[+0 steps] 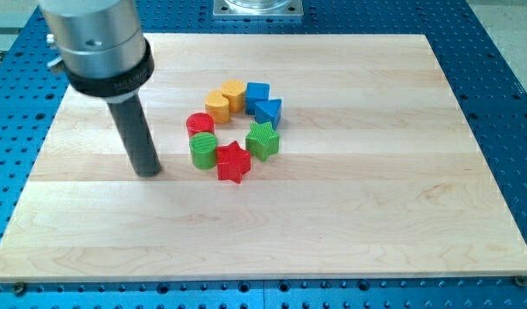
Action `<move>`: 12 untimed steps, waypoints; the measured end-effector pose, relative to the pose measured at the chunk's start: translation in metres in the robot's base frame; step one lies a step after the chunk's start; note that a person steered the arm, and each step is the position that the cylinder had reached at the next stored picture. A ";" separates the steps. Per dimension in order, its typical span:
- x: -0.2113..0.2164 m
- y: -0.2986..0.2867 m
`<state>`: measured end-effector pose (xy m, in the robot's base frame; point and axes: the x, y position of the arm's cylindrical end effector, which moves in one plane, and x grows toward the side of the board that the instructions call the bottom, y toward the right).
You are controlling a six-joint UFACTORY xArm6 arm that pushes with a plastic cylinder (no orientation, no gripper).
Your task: Move the green star above the red circle
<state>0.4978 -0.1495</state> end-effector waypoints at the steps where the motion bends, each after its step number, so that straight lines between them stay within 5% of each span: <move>1: 0.048 0.021; 4: 0.061 0.132; 12: 0.030 0.141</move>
<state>0.5275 -0.0084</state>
